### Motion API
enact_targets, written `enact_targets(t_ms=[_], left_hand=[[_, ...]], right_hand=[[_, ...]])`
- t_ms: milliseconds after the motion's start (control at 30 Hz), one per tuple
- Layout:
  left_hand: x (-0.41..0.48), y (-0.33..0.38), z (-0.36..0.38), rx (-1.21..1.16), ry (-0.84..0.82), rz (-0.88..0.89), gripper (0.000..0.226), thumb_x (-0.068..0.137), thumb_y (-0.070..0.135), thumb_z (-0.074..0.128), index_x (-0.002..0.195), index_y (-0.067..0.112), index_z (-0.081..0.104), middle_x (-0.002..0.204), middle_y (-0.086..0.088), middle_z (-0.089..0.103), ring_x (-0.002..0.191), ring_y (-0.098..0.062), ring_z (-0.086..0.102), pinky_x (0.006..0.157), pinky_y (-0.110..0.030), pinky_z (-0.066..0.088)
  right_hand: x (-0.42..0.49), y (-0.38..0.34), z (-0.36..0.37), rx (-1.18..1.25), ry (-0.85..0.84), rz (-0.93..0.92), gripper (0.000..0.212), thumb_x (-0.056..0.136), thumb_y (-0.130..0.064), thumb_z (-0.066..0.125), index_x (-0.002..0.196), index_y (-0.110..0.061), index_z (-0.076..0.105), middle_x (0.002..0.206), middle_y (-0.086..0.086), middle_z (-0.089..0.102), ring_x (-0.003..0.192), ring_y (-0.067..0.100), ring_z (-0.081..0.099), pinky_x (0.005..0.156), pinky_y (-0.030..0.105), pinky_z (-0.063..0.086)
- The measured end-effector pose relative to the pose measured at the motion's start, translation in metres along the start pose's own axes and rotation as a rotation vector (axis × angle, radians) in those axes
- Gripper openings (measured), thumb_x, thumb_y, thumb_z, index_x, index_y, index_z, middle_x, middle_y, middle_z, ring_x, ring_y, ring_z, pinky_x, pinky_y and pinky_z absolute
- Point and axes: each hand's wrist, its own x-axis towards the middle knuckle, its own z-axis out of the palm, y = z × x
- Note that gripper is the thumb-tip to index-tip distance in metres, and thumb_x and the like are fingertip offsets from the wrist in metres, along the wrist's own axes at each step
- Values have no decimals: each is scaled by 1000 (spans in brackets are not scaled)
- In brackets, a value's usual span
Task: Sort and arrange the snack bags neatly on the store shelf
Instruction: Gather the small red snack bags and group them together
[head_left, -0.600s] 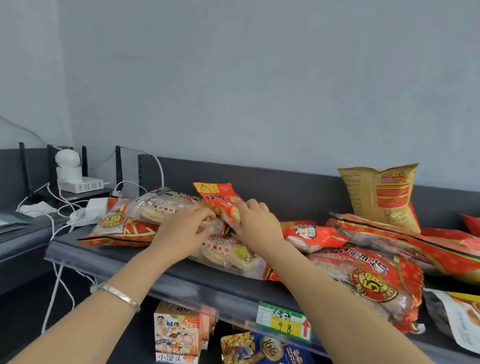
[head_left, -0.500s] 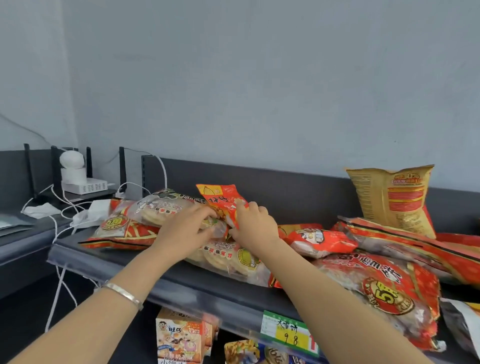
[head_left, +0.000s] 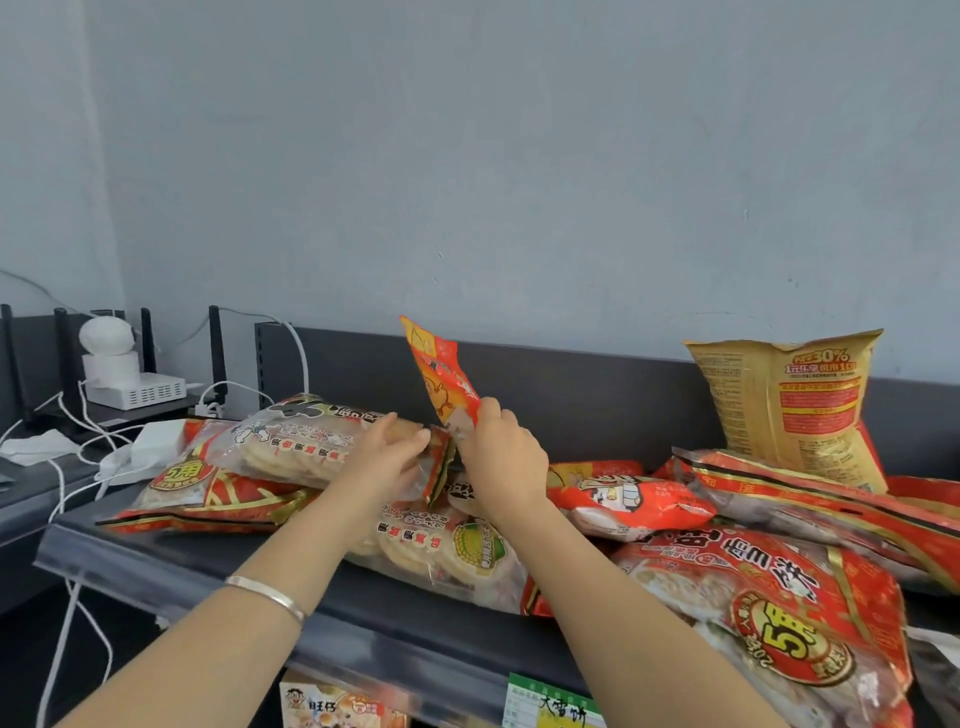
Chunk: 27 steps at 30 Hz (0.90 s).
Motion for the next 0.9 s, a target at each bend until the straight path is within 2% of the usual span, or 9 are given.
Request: enact_targets(t_ms=[67, 167, 267, 333, 400, 533, 700, 833, 900], left_hand=[[2, 1, 11, -292, -95, -126, 62, 89, 29, 63, 142, 16, 34, 140, -10, 47, 122, -29, 52, 102, -41, 44], [2, 3, 24, -346, -180, -137, 34, 88, 37, 62, 111, 13, 55, 117, -10, 63, 104, -25, 62, 82, -40, 52], [7, 2, 32, -378, -66, -161, 40, 85, 30, 67, 120, 17, 53, 102, -9, 66, 95, -24, 65, 74, -39, 53], [10, 0, 35, -375, 7, -178, 36, 84, 26, 69, 116, 19, 54, 92, -4, 65, 87, -24, 63, 70, -36, 52], [13, -3, 41, -346, 72, -189, 38, 85, 21, 68, 118, 18, 50, 98, -7, 66, 85, -26, 64, 70, -38, 53], [14, -1, 53, -286, 103, -110, 27, 88, 10, 61, 110, 18, 48, 105, -10, 65, 91, -27, 63, 86, -45, 51], [18, 4, 65, -171, 81, 14, 39, 87, 6, 61, 120, 12, 42, 114, -10, 60, 101, -26, 60, 88, -42, 48], [19, -2, 69, -128, 66, -25, 44, 88, 13, 61, 125, 18, 36, 120, -7, 57, 107, -26, 57, 95, -47, 44], [17, -4, 68, -93, 32, -32, 57, 86, 13, 66, 131, 22, 32, 122, -2, 55, 112, -26, 54, 99, -50, 41]], right_hand=[[-5, -2, -4, 52, 38, -49, 30, 100, -26, 42, 127, -12, 44, 114, 8, 60, 97, 29, 62, 71, 36, 51], [-16, -6, -5, 120, -17, -165, 31, 100, -29, 43, 124, -11, 49, 115, 10, 59, 102, 30, 59, 75, 36, 49], [-26, -6, -14, 108, -179, -246, 38, 94, -25, 49, 129, -8, 47, 122, 13, 55, 110, 31, 54, 85, 35, 45], [-26, -2, -27, 93, -324, -286, 38, 95, -22, 47, 129, -5, 46, 122, 15, 54, 110, 33, 54, 85, 36, 43], [-18, 7, -44, 122, -432, -290, 35, 98, -21, 42, 129, -7, 49, 122, 14, 58, 109, 31, 56, 84, 37, 44], [9, 43, -71, 70, -413, -103, 38, 99, -21, 41, 134, -9, 52, 134, 10, 57, 120, 27, 54, 99, 38, 46], [20, 88, -72, -214, -638, 89, 40, 94, -36, 51, 120, -5, 55, 118, 10, 59, 107, 27, 59, 75, 31, 46], [11, 104, -59, -212, -835, 229, 80, 80, -65, 59, 140, -15, 44, 141, 5, 48, 125, 26, 49, 97, 35, 44], [12, 104, -52, -223, -897, 301, 92, 69, -67, 66, 145, -23, 37, 147, 3, 41, 131, 28, 43, 105, 42, 41]])
